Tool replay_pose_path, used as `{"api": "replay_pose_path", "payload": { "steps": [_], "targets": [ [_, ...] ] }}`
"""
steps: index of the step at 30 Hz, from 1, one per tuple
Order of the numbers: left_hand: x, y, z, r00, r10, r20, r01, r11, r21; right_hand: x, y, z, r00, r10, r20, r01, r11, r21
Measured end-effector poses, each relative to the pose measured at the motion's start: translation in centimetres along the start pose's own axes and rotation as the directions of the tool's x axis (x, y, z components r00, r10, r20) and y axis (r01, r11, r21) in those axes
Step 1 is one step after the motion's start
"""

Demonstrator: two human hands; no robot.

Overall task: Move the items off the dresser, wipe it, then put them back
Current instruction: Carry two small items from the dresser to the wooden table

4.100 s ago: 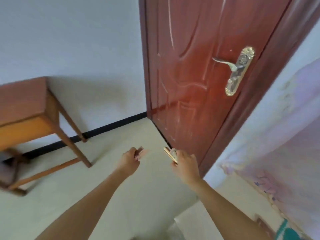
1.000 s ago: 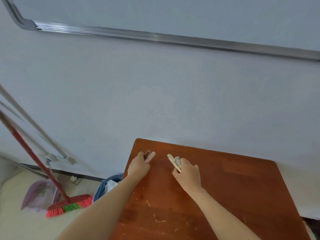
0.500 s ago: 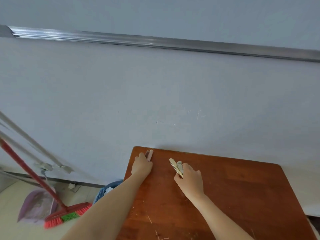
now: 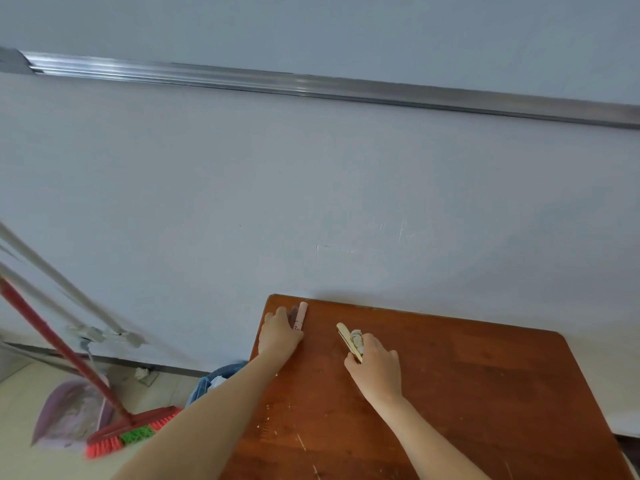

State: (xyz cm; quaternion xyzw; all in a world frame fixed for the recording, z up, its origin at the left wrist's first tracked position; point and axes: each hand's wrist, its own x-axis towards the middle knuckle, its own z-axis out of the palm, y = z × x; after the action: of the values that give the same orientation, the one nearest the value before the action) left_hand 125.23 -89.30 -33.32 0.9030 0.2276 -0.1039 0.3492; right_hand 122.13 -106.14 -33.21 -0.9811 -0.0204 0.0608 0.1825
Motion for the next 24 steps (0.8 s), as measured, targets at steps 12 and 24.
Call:
{"api": "replay_pose_path", "payload": {
  "steps": [12, 24],
  "targets": [
    [-1.8, -3.7, 0.2, 0.988, 0.129, -0.081, -0.135, 0.988, -0.070, -0.1, -1.0, -0.1, 0.997, 0.073, -0.005, -0.072, 0.997, 0.037],
    [-5.5, -8.0, 0.6, 0.956, 0.293, -0.009, -0.293, 0.956, -0.017, 1.8, -6.0, 2.1, 0.966, 0.250, 0.067, -0.256, 0.961, 0.108]
  ]
}}
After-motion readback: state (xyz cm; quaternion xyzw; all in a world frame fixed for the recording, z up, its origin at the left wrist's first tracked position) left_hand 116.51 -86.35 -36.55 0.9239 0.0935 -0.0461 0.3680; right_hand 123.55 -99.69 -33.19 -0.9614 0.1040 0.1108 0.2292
